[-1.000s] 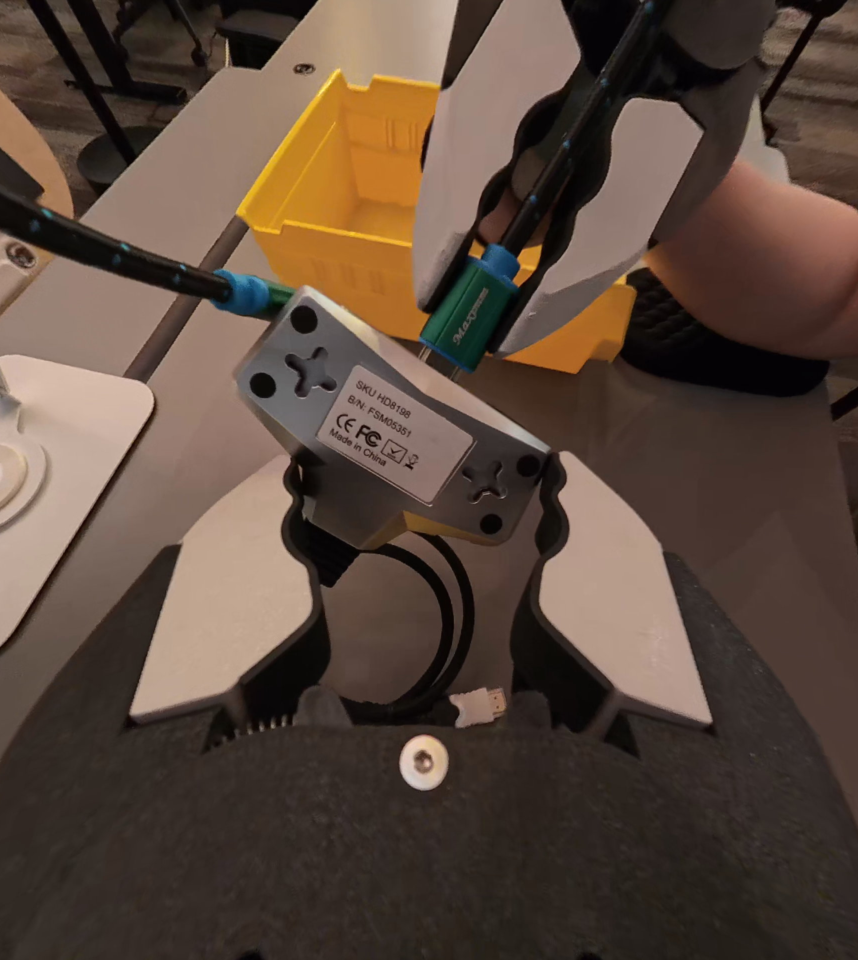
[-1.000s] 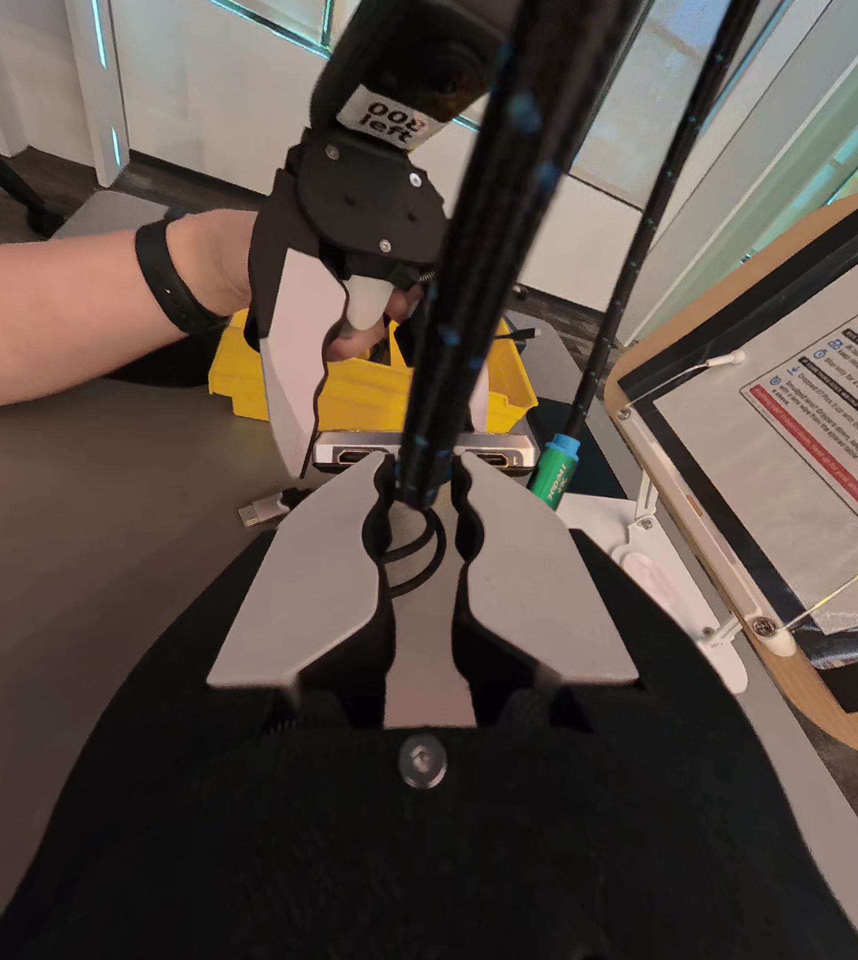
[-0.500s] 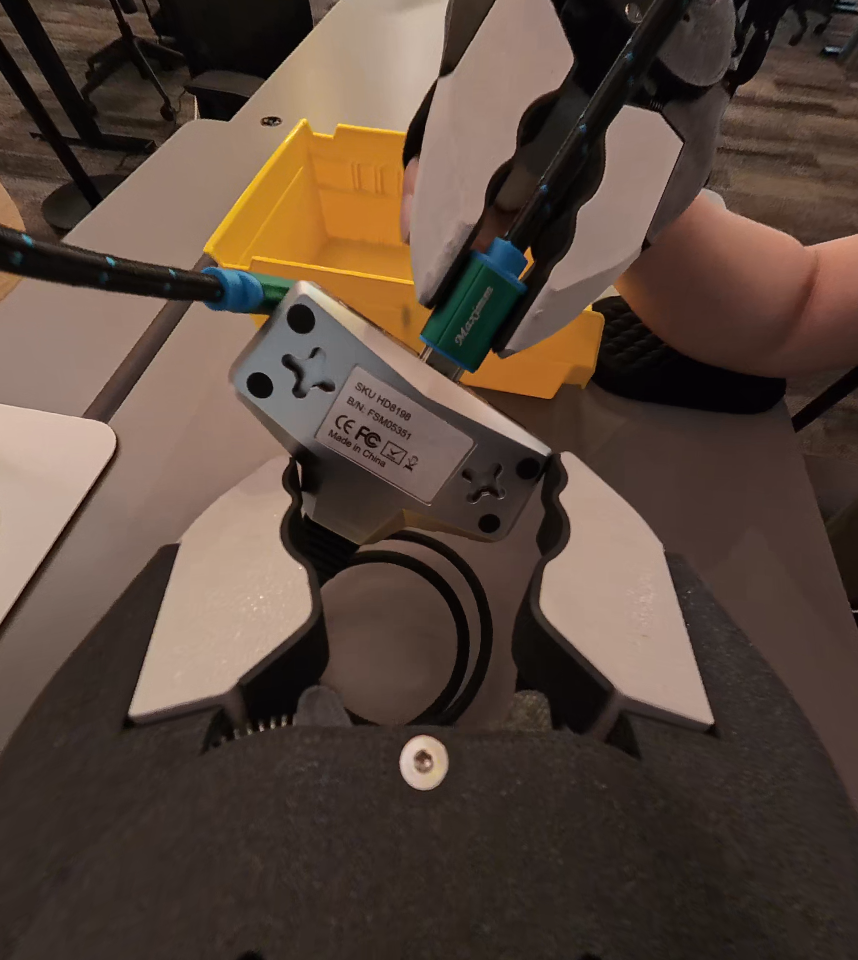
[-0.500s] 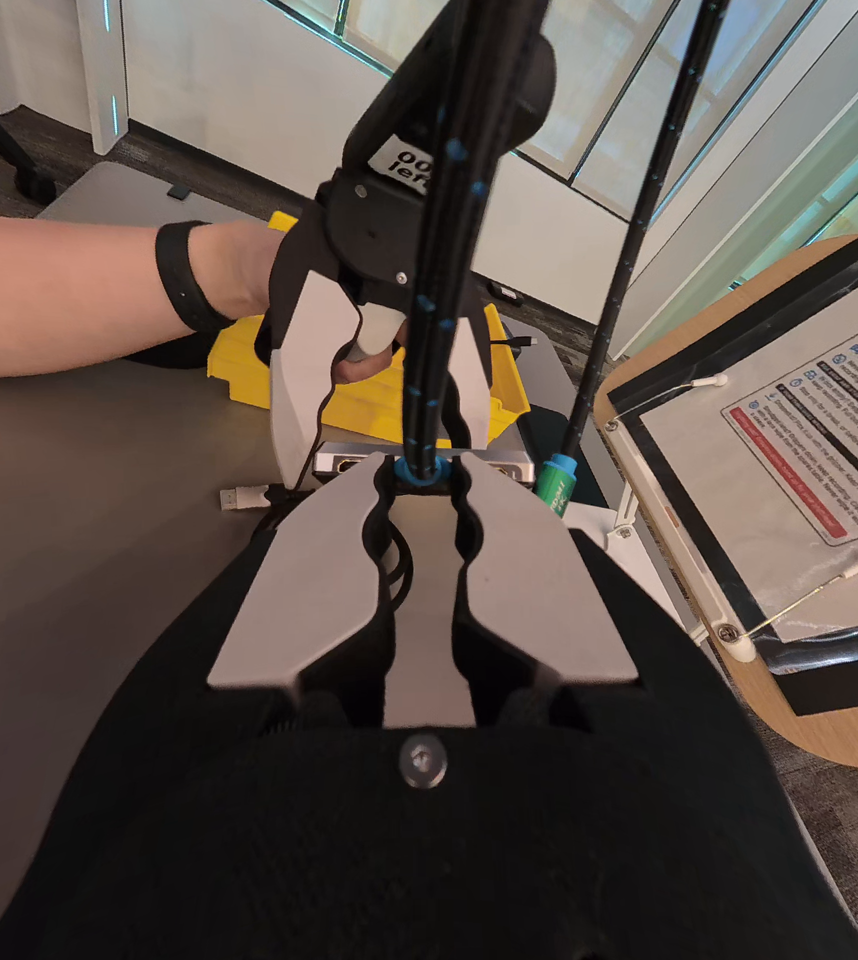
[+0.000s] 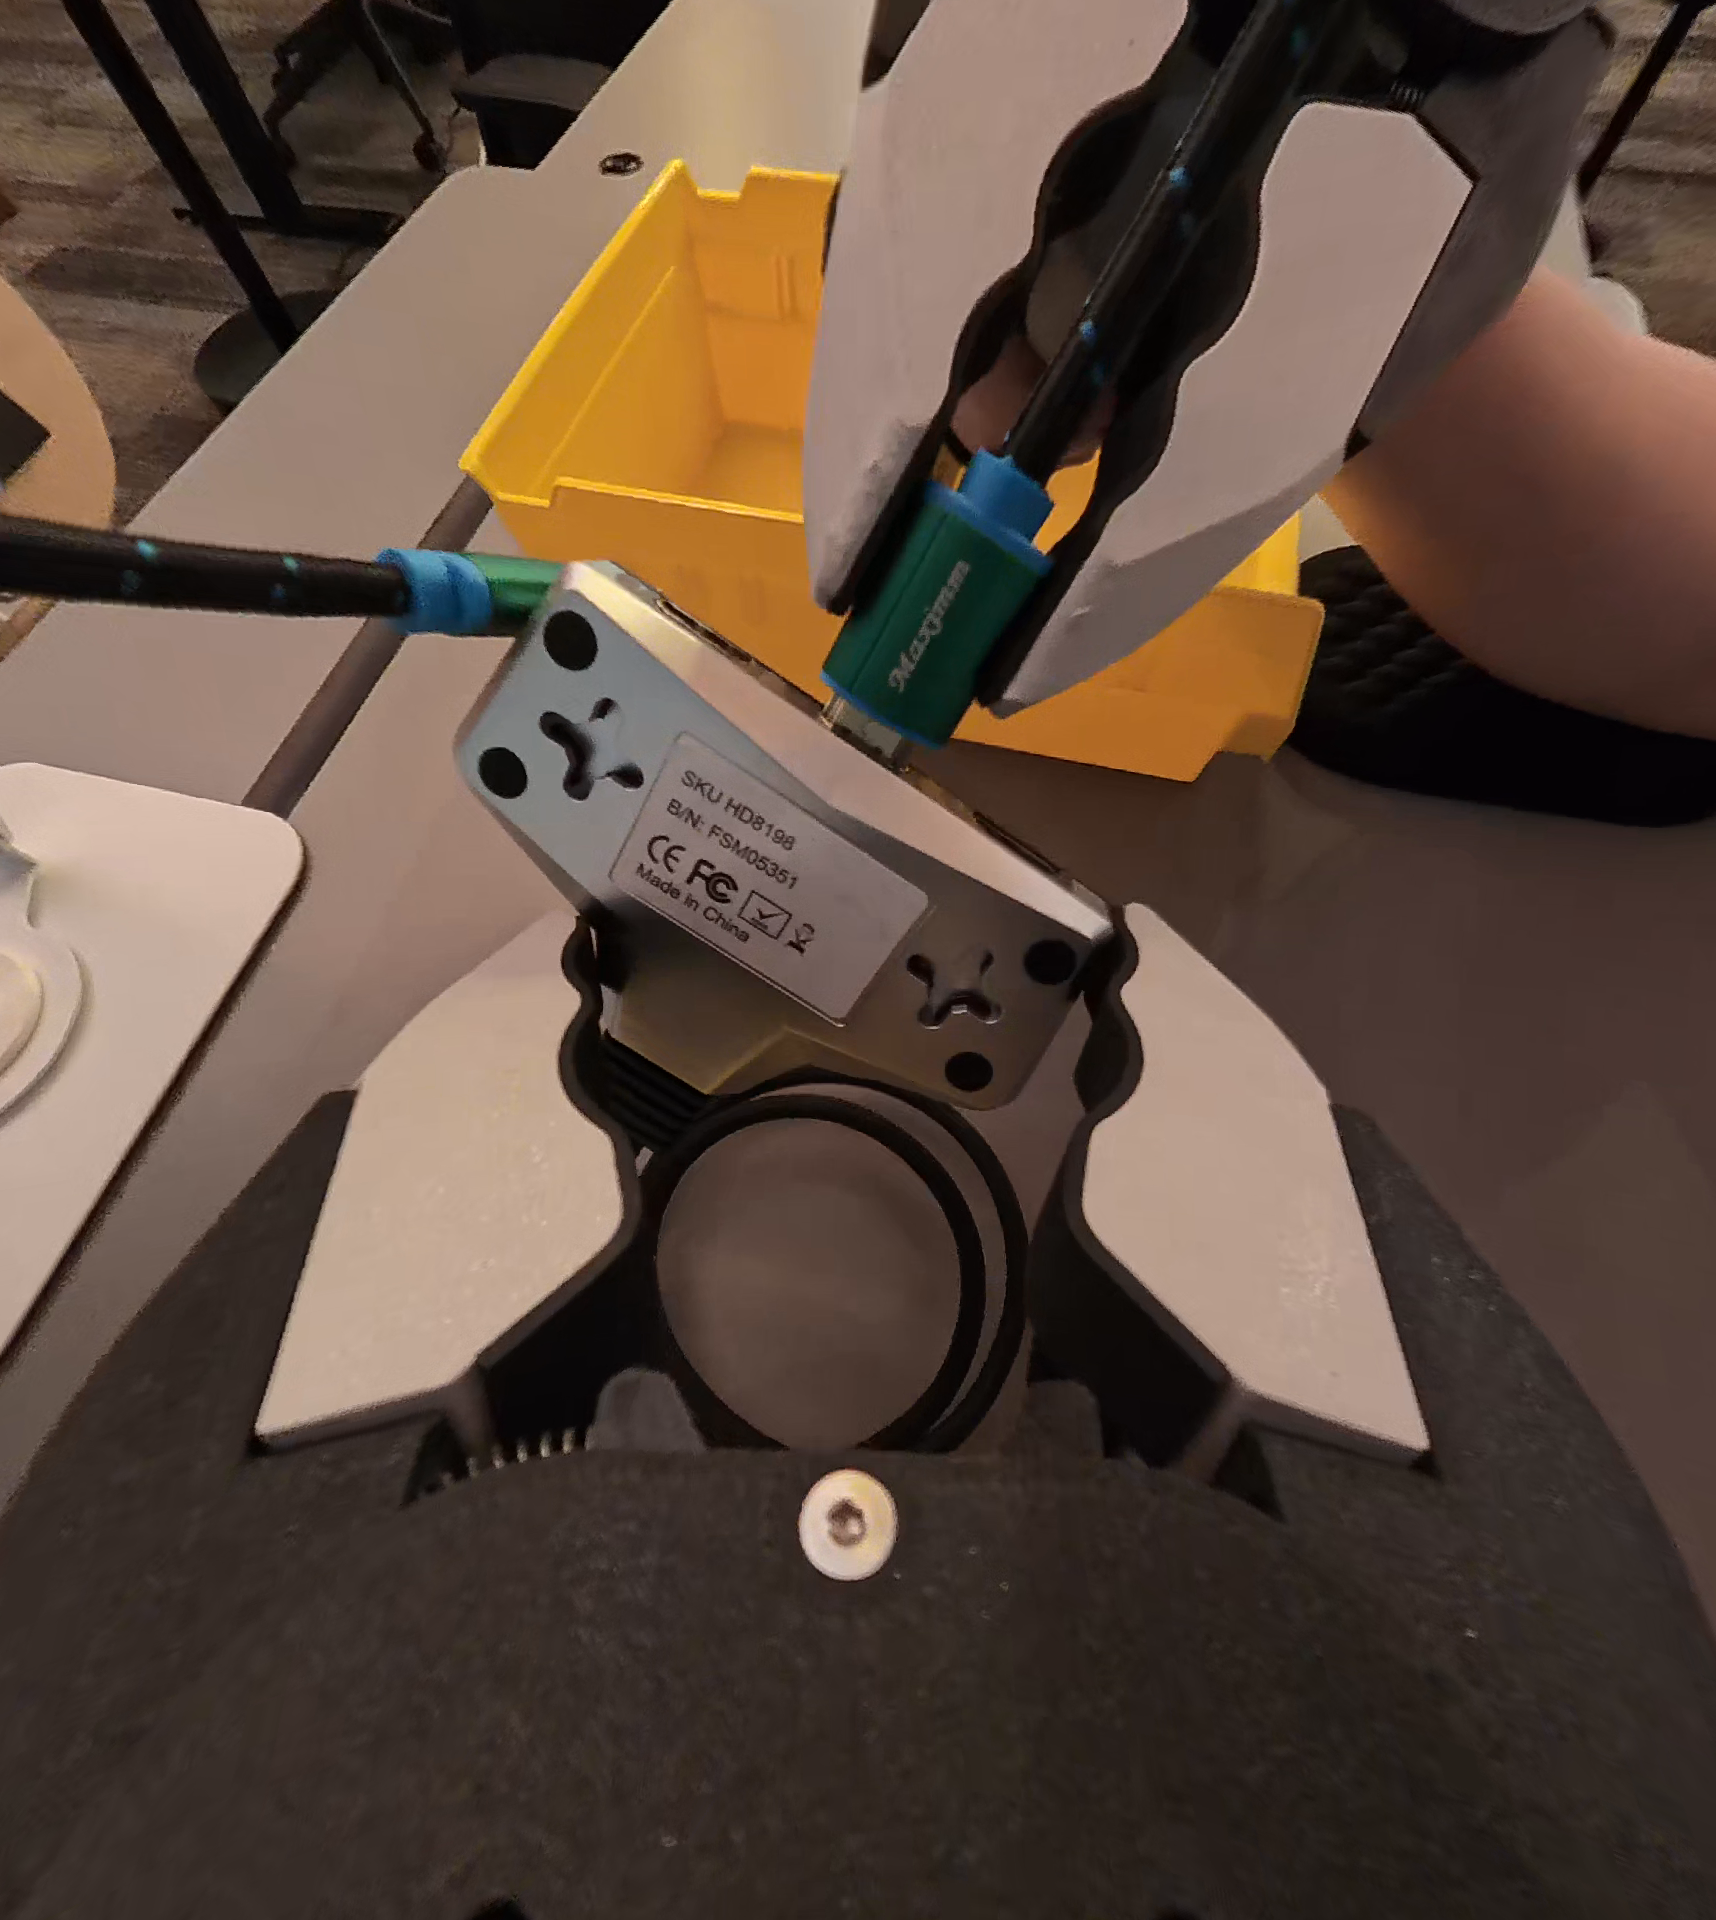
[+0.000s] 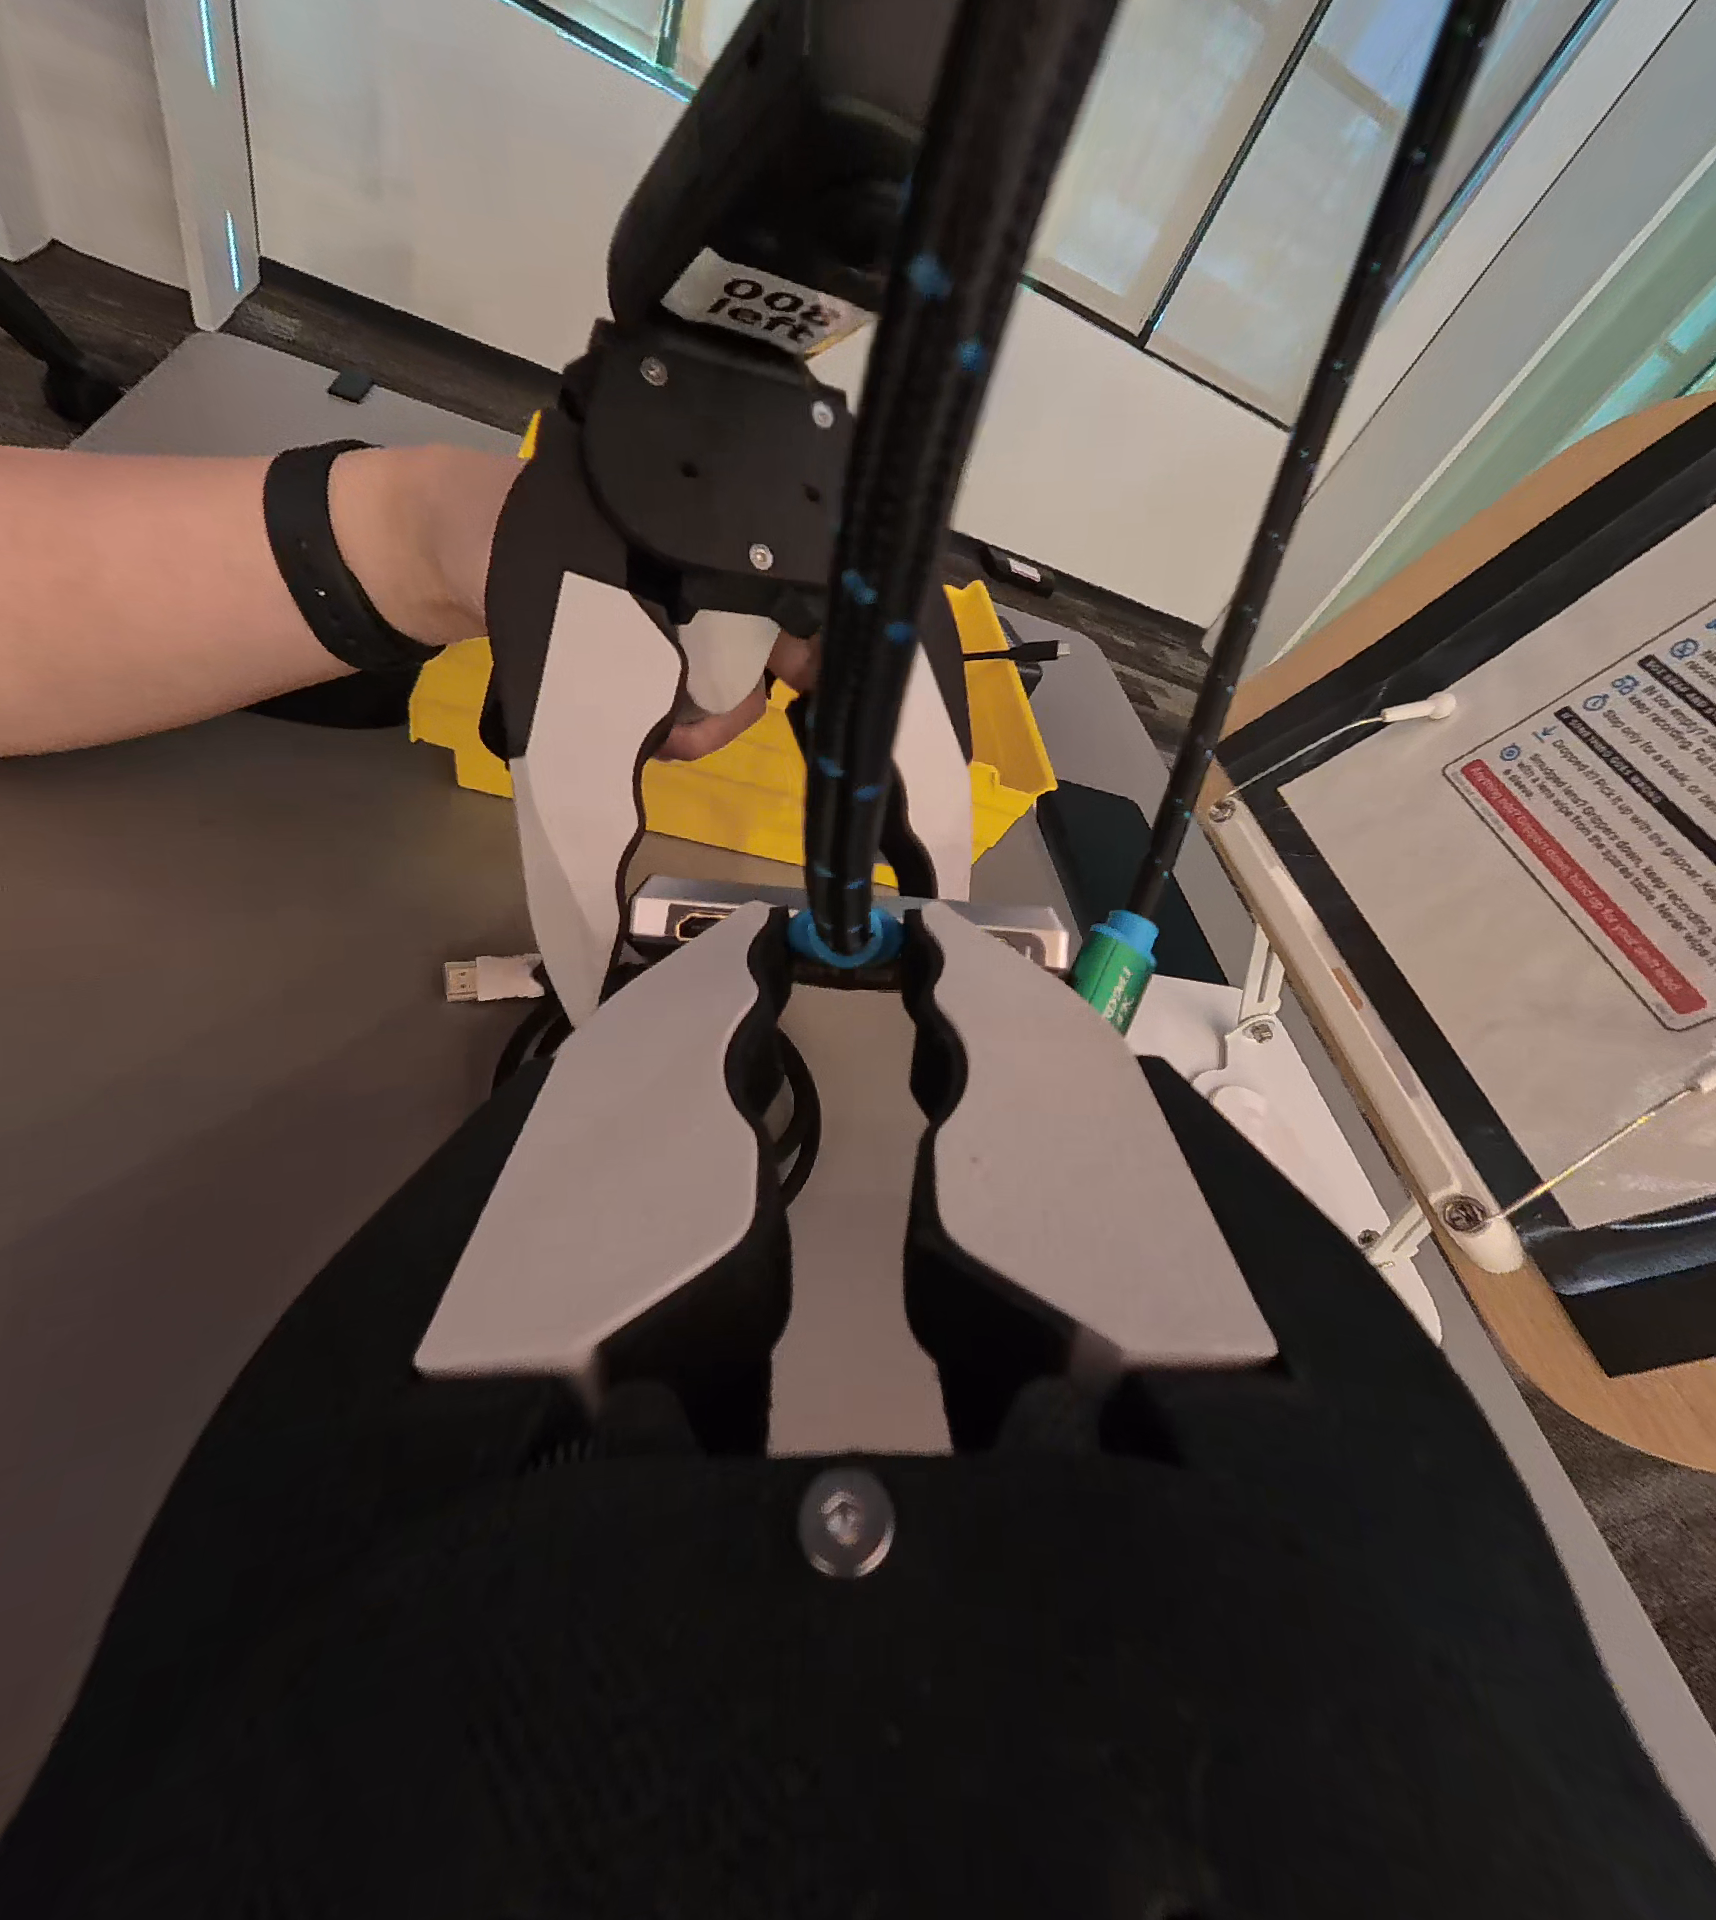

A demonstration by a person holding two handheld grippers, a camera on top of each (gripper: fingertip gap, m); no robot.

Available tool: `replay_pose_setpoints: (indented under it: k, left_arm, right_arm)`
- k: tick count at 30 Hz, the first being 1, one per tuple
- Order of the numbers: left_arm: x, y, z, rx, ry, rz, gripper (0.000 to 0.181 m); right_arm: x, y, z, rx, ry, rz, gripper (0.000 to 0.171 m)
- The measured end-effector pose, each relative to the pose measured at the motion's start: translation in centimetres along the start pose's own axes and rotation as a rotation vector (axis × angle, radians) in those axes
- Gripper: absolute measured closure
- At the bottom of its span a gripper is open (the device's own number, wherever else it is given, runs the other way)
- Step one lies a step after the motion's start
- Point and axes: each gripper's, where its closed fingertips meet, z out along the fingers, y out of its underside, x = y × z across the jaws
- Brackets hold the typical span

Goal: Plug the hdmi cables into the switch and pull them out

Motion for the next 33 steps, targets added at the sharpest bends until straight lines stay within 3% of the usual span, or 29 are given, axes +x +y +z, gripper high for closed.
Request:
replay_pose_setpoints:
  k: [1, 9, 23, 27, 33]
  left_arm:
    - [0.0, -0.1, 0.1, -0.011, -0.014, 0.005, 0.092]
    - [0.5, -0.4, 0.8, -0.025, -0.019, -0.006, 0.093]
    - [1.2, -1.9, 0.6, 0.101, 0.060, -0.042, 0.092]
    - [0.9, -0.5, 0.8, 0.019, 0.024, -0.043, 0.092]
    - [-1.1, 3.6, 1.6, -0.183, -0.158, 0.019, 0.090]
  right_arm:
    - [0.0, 0.0, -0.1, 0.002, -0.005, 0.003, 0.150]
    - [-0.1, -0.1, -0.7, 0.023, -0.020, -0.008, 0.149]
    - [0.2, -1.5, -1.6, 0.154, -0.039, 0.044, 0.150]
    - [0.4, -1.4, -1.6, 0.161, -0.035, 0.055, 0.150]
    - [0.8, -1.2, -1.5, 0.170, -0.028, 0.075, 0.150]
